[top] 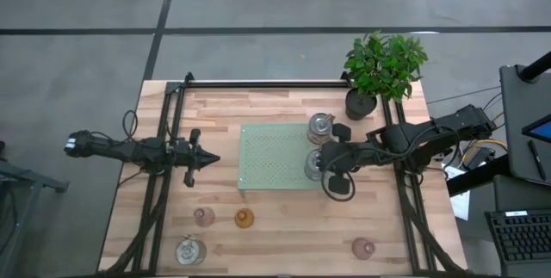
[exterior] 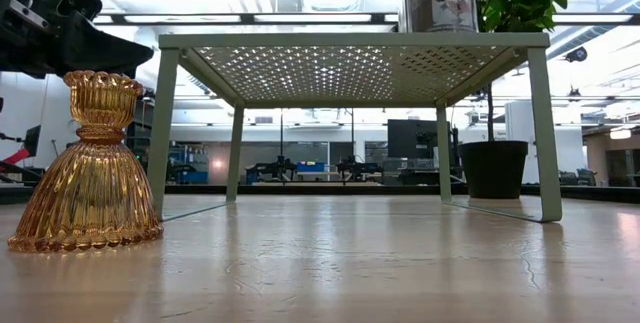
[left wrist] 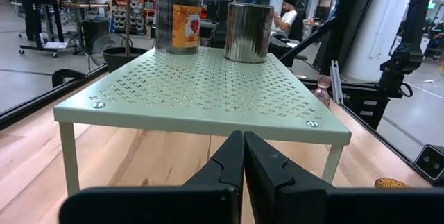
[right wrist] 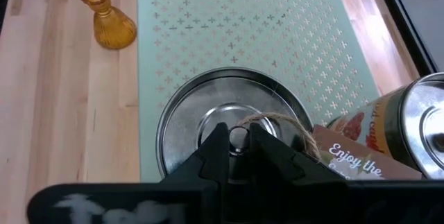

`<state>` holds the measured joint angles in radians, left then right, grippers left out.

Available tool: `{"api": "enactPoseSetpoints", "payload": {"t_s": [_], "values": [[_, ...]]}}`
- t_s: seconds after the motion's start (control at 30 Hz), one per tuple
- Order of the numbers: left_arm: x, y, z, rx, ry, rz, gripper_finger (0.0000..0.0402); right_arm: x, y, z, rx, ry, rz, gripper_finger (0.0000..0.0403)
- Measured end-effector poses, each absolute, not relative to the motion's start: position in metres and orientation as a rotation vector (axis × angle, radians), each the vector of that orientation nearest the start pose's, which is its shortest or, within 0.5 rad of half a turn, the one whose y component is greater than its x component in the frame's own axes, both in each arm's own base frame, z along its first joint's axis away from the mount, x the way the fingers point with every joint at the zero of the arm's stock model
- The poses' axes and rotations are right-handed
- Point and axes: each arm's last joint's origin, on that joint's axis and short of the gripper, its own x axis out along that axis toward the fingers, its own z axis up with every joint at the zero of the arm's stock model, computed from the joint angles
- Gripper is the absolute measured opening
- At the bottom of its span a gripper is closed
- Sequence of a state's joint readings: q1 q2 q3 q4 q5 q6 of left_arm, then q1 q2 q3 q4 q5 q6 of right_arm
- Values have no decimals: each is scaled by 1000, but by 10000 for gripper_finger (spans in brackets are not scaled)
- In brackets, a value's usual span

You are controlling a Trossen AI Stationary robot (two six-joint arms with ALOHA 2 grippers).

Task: Pick & Place candle stick holders
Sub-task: Put the brown scented candle on the shelf

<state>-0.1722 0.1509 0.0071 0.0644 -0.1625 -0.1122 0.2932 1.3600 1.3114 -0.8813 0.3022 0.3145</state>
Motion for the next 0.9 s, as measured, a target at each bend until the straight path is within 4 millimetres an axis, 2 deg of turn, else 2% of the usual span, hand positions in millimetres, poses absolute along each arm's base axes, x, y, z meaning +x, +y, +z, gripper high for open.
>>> {"api": "enactPoseSetpoints", "payload": {"t_s": [0.27, 0.9], "values": [[105, -14, 160, -99, 79, -6, 12, 260, 69, 335, 14, 869, -155, 68], [105, -14, 160, -99, 77, -6, 12, 245, 63, 351, 14, 790, -204, 169]]}}
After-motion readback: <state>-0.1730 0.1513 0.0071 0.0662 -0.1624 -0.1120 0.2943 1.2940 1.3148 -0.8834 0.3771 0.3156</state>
